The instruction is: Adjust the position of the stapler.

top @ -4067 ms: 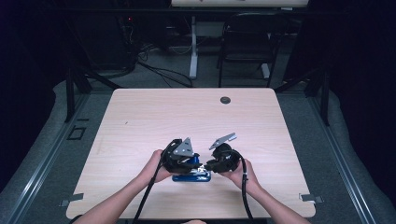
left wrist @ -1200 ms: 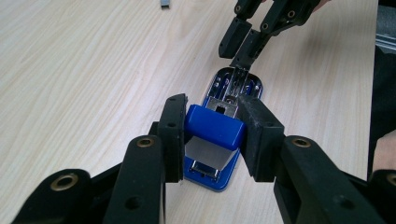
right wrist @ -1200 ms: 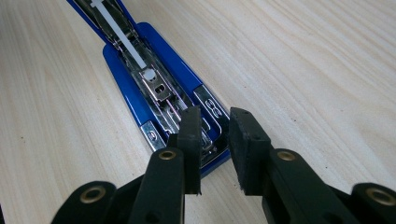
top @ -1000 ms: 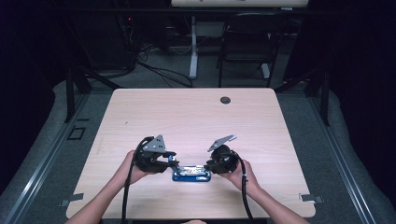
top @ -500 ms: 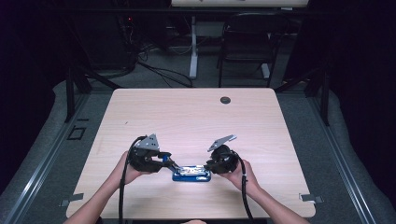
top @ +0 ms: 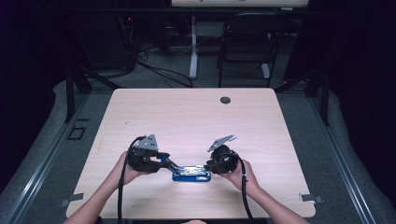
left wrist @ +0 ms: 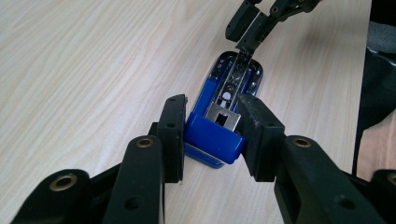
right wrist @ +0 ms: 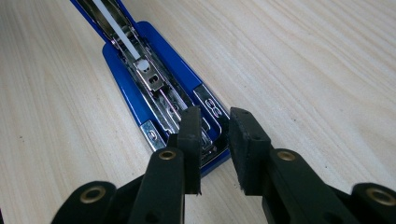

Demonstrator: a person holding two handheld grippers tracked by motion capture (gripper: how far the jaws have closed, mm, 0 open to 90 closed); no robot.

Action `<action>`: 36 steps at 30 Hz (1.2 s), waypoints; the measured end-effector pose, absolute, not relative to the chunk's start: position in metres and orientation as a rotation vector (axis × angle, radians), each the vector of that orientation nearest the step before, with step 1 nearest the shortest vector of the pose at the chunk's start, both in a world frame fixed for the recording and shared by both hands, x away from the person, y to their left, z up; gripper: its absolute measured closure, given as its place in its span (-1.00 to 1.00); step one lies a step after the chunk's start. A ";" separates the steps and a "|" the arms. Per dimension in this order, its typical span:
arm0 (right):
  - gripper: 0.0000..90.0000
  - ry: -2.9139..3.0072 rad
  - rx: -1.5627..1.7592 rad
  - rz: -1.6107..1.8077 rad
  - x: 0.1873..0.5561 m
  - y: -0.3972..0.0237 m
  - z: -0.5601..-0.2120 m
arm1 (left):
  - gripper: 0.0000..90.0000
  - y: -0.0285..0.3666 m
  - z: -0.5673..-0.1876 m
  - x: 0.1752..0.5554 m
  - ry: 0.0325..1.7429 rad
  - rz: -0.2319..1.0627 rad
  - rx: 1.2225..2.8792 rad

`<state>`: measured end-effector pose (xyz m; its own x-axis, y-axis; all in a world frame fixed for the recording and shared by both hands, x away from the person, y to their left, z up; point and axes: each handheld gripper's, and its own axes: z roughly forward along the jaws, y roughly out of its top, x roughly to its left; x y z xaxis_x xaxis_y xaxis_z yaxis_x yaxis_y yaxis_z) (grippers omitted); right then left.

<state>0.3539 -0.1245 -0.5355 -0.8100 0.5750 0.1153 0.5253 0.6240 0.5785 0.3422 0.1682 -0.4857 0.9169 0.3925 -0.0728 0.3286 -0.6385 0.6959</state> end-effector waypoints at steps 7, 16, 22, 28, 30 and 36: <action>0.67 2.757 0.935 0.942 0.354 -0.124 -0.536 | 0.43 0.171 -0.487 0.344 0.522 0.091 2.308; 0.67 2.760 0.933 0.942 0.354 -0.124 -0.535 | 0.43 0.174 -0.488 0.344 0.532 0.076 2.310; 0.67 2.761 0.933 0.942 0.354 -0.124 -0.535 | 0.43 0.178 -0.490 0.345 0.554 0.068 2.317; 0.67 2.762 0.933 0.942 0.354 -0.124 -0.535 | 0.43 0.180 -0.491 0.346 0.559 0.061 2.318; 0.67 2.762 0.933 0.942 0.354 -0.124 -0.535 | 0.42 0.181 -0.492 0.347 0.556 0.037 2.310; 0.67 2.767 0.932 0.937 0.354 -0.124 -0.535 | 0.42 0.185 -0.495 0.347 0.561 0.018 2.308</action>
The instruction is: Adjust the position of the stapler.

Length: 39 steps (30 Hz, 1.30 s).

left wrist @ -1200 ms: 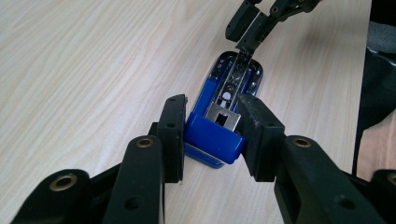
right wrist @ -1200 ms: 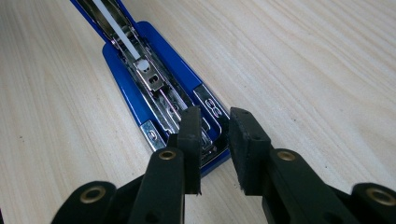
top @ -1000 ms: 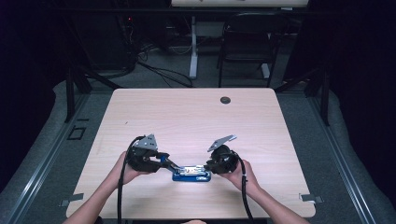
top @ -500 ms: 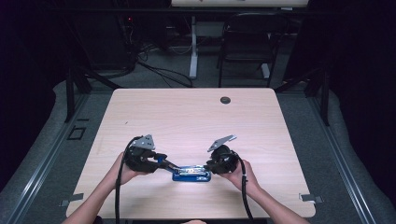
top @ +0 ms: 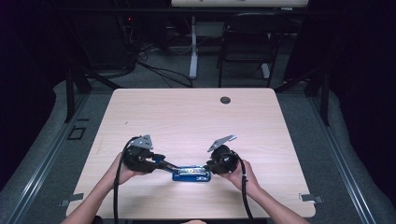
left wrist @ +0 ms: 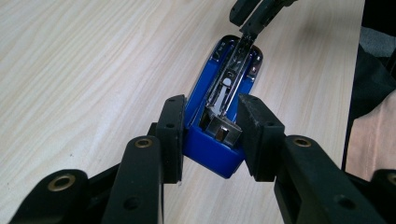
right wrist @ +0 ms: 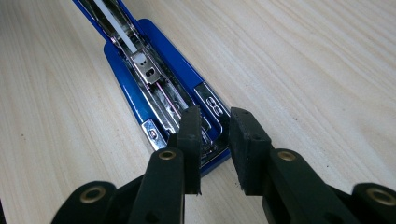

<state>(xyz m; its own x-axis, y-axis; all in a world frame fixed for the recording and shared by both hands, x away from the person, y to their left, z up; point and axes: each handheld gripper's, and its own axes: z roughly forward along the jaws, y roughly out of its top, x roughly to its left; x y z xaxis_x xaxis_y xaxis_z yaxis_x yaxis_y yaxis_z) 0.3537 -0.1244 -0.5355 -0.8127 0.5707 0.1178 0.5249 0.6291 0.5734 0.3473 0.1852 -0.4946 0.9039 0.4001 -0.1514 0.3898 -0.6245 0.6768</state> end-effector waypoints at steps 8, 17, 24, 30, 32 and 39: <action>0.66 2.772 0.924 0.926 0.354 -0.124 -0.538 | 0.42 0.192 -0.503 0.348 0.574 0.018 2.322; 0.66 2.773 0.931 0.925 0.354 -0.123 -0.539 | 0.42 0.194 -0.506 0.347 0.560 0.046 2.351; 0.66 2.760 0.928 0.902 0.354 -0.123 -0.541 | 0.79 0.186 -0.527 0.346 0.529 0.134 2.511; 0.65 2.771 0.932 0.915 0.356 -0.124 -0.540 | 0.76 0.186 -0.529 0.346 0.527 0.100 2.494; 0.65 2.766 0.937 0.922 0.356 -0.125 -0.540 | 0.74 0.186 -0.530 0.346 0.510 0.111 2.505; 0.60 2.754 0.937 0.955 0.355 -0.127 -0.535 | 0.72 0.186 -0.532 0.346 0.493 0.108 2.519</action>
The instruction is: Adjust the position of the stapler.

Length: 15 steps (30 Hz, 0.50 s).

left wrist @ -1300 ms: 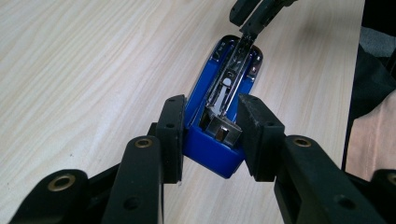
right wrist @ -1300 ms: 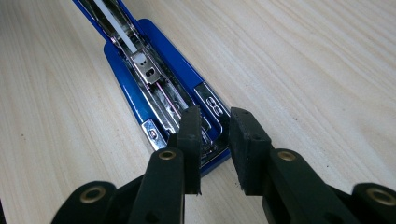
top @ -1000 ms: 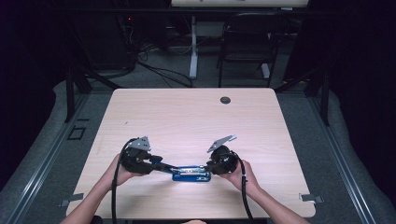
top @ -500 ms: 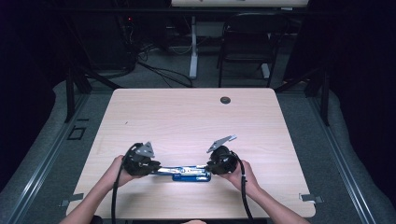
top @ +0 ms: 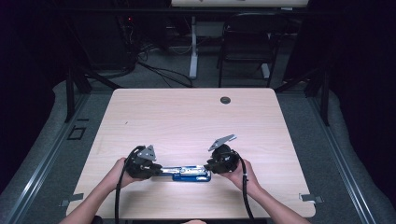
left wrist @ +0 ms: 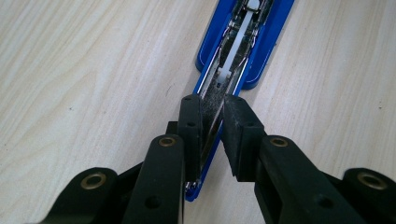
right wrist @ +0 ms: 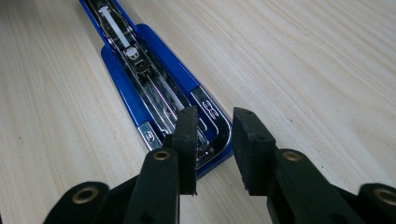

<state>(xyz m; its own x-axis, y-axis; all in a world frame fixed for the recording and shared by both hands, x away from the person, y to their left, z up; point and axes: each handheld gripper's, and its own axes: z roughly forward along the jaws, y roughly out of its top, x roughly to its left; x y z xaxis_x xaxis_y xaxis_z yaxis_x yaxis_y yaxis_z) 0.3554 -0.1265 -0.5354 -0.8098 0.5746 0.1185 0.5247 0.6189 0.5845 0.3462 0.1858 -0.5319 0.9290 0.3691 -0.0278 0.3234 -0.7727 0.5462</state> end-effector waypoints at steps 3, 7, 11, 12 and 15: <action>0.49 2.749 0.922 0.942 0.355 -0.126 -0.534 | 0.74 0.186 -0.532 0.347 0.491 0.108 2.516; 0.36 2.751 0.935 0.942 0.357 -0.128 -0.533 | 0.77 0.187 -0.532 0.347 0.496 0.114 2.515; 0.17 2.739 0.962 0.939 0.358 -0.132 -0.528 | 0.81 0.186 -0.531 0.346 0.495 0.132 2.518; 0.12 2.738 0.966 0.938 0.359 -0.134 -0.527 | 0.81 0.186 -0.531 0.346 0.496 0.133 2.518; -0.11 2.720 0.991 0.955 0.361 -0.141 -0.523 | 0.81 0.186 -0.532 0.347 0.504 0.131 2.514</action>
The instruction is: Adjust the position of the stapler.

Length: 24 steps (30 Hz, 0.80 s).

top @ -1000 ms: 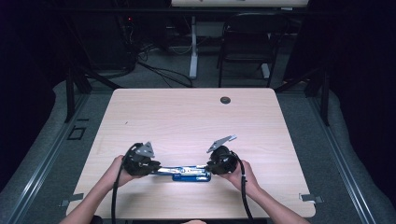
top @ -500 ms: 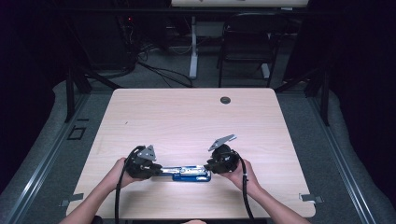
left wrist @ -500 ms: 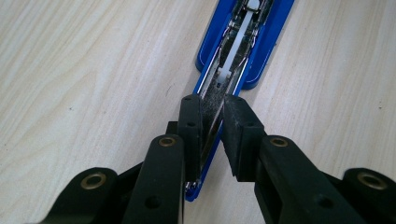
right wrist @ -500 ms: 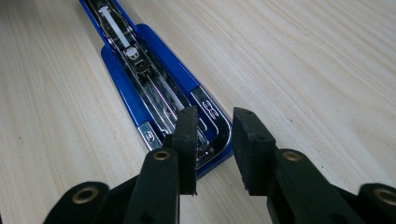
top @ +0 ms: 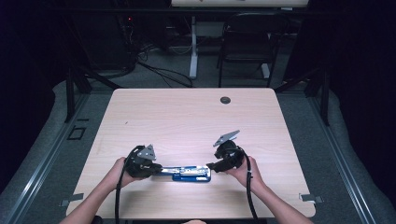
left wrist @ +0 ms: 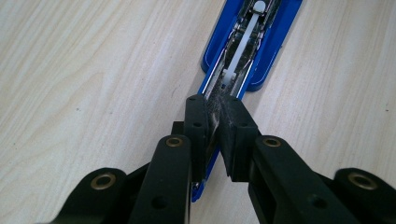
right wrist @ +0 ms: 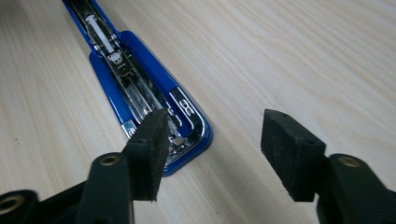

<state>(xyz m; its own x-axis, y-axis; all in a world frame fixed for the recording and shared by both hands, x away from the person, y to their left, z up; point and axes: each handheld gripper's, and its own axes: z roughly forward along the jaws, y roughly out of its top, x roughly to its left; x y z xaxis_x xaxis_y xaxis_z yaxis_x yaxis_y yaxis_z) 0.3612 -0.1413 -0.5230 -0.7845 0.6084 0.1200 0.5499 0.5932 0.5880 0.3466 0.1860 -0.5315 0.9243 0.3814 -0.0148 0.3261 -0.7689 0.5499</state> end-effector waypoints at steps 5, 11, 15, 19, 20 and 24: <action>-0.27 2.703 1.005 0.932 0.365 -0.149 -0.521 | 0.81 0.186 -0.531 0.348 0.529 0.120 2.509; -0.48 2.676 1.068 0.896 0.369 -0.160 -0.520 | 0.81 0.186 -0.531 0.348 0.533 0.120 2.509; -0.57 2.666 1.096 0.878 0.372 -0.168 -0.518 | 0.81 0.186 -0.531 0.348 0.533 0.115 2.508; -0.61 2.648 1.124 0.881 0.374 -0.176 -0.516 | 0.81 0.187 -0.531 0.349 0.531 0.114 2.509; -0.62 2.642 1.125 0.884 0.375 -0.178 -0.516 | 0.81 0.186 -0.531 0.349 0.530 0.113 2.511; -0.65 2.625 1.149 0.878 0.378 -0.186 -0.514 | 0.81 0.186 -0.531 0.348 0.532 0.116 2.514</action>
